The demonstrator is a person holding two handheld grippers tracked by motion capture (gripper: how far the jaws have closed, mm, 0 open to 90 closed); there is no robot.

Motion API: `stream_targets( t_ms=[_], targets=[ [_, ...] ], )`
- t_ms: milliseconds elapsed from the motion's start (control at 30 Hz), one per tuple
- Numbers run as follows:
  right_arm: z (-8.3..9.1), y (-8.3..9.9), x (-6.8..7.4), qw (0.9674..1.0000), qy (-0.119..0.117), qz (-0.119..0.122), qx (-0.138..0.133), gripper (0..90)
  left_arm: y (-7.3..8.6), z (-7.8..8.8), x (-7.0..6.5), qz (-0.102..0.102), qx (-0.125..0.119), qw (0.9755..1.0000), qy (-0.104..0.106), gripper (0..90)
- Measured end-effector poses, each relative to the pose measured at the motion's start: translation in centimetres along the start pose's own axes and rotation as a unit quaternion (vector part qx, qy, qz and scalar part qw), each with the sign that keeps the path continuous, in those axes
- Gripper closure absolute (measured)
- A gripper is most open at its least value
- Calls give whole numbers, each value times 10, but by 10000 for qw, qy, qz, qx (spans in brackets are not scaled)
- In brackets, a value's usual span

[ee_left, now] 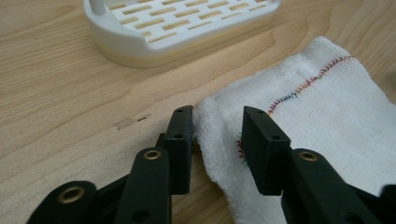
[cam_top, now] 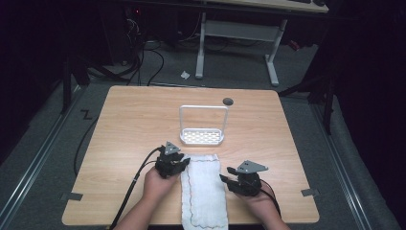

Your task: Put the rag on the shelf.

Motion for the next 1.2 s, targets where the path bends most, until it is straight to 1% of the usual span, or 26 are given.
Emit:
stream_targets(
  t_ms=[100, 200, 233, 333, 367, 467, 500, 533, 567, 667, 700, 767, 833, 867, 933, 1000, 1033, 1100, 1133, 1167, 1200],
  targets=[
    [-2, 1, -1, 10000, -8, -16, 13, 528, 0, -1, -1, -26, 26, 10000, 25, 700],
    [-3, 0, -3, 10000, -2, -56, 14, 511, 2, -2, -5, -168, 53, 9998, 15, 768],
    [-4, 0, -3, 10000, -5, -97, 21, 503, 2, -2, -6, -185, 59, 9998, 30, 786],
    [-7, -1, -4, 9999, -14, -156, 31, 482, 2, -2, -5, -73, 86, 9999, 128, 806],
    [-7, -2, -5, 9998, 5, -173, 52, 476, 2, -2, -5, -64, 85, 9999, 131, 809],
    [-11, -9, -7, 9997, 18, -247, -3, 474, 2, -2, -5, -87, 89, 9998, 122, 812],
    [-12, -13, -8, 9997, 54, -240, -24, 473, 2, -2, -5, -54, 88, 9998, 146, 813],
    [-14, -17, -9, 9996, 70, -282, -58, 473, 2, -2, -4, -19, 104, 9998, 177, 813],
    [-16, -21, -10, 9994, 39, -336, -45, 466, 2, -2, -4, 27, 107, 9997, 218, 814],
    [-25, -30, -10, 9995, 25, -306, 39, 480, 1, -2, -3, 123, 137, 9994, 295, 816],
    [-29, -32, -11, 9996, 47, -278, 67, 479, 1, -2, -3, 128, 129, 9994, 301, 816],
    [-37, -37, -14, 9995, 21, -306, 114, 479, 1, -2, -3, 117, 138, 9994, 293, 816],
    [-45, -40, -18, 9991, 38, -399, 150, 486, 1, -2, -3, 115, 138, 9994, 292, 816],
    [-48, -41, -21, 9990, 46, -420, 144, 495, 1, -2, -3, 118, 138, 9994, 292, 816],
    [-53, -40, -24, 9984, 20, -543, 125, 521, 1, -2, -3, 105, 135, 9994, 286, 816],
    [-55, -40, -26, 9985, 29, -543, 114, 526, 1, -2, -3, 104, 132, 9995, 284, 816],
    [-59, -35, -23, 9983, -34, -542, 224, 549, 1, -2, -3, 108, 135, 9994, 288, 816],
    [-61, -33, -22, 9986, 12, -461, 278, 562, 1, -2, -3, 107, 135, 9994, 288, 816],
    [-62, -32, -22, 9985, 39, -458, 289, 575, 1, -2, -3, 107, 134, 9994, 286, 815],
    [-62, -31, -24, 9982, 75, -498, 316, 579, 1, -2, -3, 103, 133, 9995, 283, 815],
    [-63, -30, -24, 9980, 58, -543, 314, 587, 1, -2, -3, 103, 133, 9995, 283, 815]
  ],
)
Point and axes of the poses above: each handheld gripper's, and its own axes: z roughly backward along the jaws, y roughly out of its underside, x roughly to its left, the point moved 10 cm from there along -z, roughly forward along the jaws, and after that the axes turned 13 degrees about z, right-handed, at the moved point
